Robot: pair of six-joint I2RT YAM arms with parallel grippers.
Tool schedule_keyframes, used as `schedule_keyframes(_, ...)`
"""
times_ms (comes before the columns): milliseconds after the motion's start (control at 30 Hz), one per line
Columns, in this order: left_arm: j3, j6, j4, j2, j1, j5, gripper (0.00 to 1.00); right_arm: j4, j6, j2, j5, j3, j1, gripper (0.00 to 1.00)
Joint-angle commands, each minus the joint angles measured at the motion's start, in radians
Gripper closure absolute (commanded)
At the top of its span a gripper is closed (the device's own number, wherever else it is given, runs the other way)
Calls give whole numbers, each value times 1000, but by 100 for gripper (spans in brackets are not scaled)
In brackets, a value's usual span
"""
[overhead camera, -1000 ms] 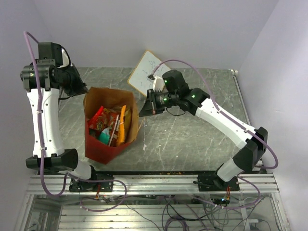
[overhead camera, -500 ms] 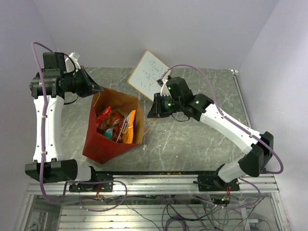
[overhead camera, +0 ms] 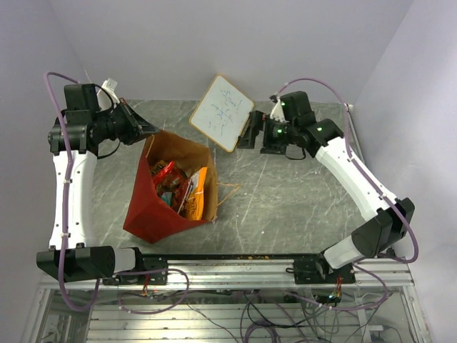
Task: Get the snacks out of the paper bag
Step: Adjust the paper bag at the center of the board, then take out the snack from the paper bag.
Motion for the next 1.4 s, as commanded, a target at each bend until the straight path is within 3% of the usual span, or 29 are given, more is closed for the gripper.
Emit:
schedule_keyframes(0,-5,-42,78,-17,5,52,93,58,65,23,38,131,163,0)
schedule_keyframes(200,13,-33,39,-3,5,30,93,-9,129,167,158,274,354,8)
schedule_keyframes(333,3,-43,33,-3,5,20,93,-35,150,220,81,242,387,26)
schedule_keyframes(467,-23,-50,16,-5,5,27,93,-40,160,247,35,205,409,27)
schedule_keyframes(600,-21,-14,-54,2,4,16,93,58,218,239,3,89,446,31)
schedule_keyframes(700,-23,1,-79,-1,5,3,93,98,241,268,-33,54,472,44)
schedule_keyframes(867,-40,-18,-67,-15,5,33,93,50,229,346,-48,148,508,56)
schedule_keyframes(1133,-24,-58,-28,-43,5,26,93,-84,158,408,-44,305,506,94)
schedule_keyframes(1233,-12,-50,-36,-50,5,19,93,-66,157,396,-59,334,506,100)
schedule_keyframes(1367,11,-12,-69,-55,4,-12,93,-52,147,391,-49,407,496,100)
